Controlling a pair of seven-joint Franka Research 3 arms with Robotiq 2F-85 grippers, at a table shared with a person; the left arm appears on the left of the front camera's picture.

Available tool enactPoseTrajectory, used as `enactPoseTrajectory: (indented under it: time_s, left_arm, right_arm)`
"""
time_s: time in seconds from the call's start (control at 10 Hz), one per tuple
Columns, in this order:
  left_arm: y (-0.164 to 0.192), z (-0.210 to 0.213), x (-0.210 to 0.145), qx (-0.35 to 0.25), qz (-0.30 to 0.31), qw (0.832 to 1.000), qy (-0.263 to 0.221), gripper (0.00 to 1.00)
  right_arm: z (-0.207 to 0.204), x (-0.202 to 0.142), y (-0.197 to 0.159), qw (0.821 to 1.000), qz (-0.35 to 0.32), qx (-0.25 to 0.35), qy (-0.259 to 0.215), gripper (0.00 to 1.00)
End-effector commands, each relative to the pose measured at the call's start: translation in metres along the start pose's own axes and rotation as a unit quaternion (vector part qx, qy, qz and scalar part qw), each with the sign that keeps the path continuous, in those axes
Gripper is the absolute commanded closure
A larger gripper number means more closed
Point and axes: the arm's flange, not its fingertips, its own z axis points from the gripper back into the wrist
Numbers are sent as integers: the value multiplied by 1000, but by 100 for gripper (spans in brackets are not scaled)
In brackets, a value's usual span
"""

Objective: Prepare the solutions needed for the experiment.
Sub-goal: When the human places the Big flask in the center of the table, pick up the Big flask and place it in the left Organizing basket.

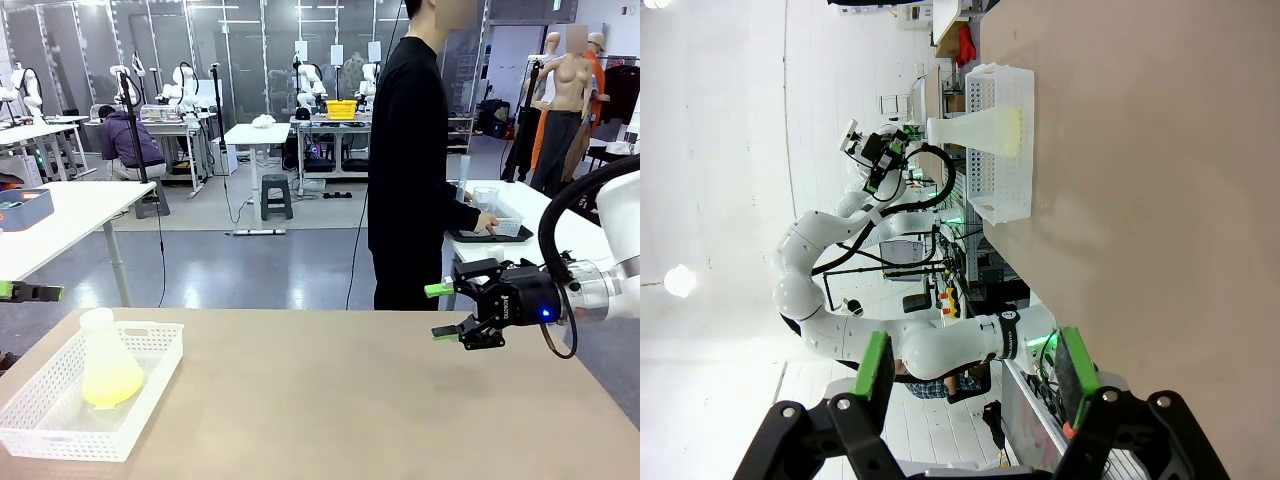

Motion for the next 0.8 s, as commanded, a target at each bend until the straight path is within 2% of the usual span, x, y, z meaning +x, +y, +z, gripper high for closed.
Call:
enactPoseTrajectory:
  time_s: [0.0,0.2,0.3,0.4,0.5,0.7]
  left_arm:
    - [5,4,2,-11,-21,1000,6,0]
    - [4,1,0,-1,-11,1000,2,0]
    - [-17,-18,1,24,21,999,4,0]
    - [-42,-31,4,46,58,997,22,0]
    - [-57,-37,4,56,104,993,11,0]
    - [-63,-47,-3,102,208,973,-7,0]
  right_arm:
    - [-1,-2,0,1000,2,-3,-4,18]
    - [-1,-2,0,1000,2,-3,-4,18]
    - [-1,-2,0,1000,2,-3,-4,18]
    - [-1,-2,0,1000,2,-3,-4,18]
    - [-1,-2,0,1000,2,-3,-4,18]
    - [-1,-2,0,1000,2,-3,-4,18]
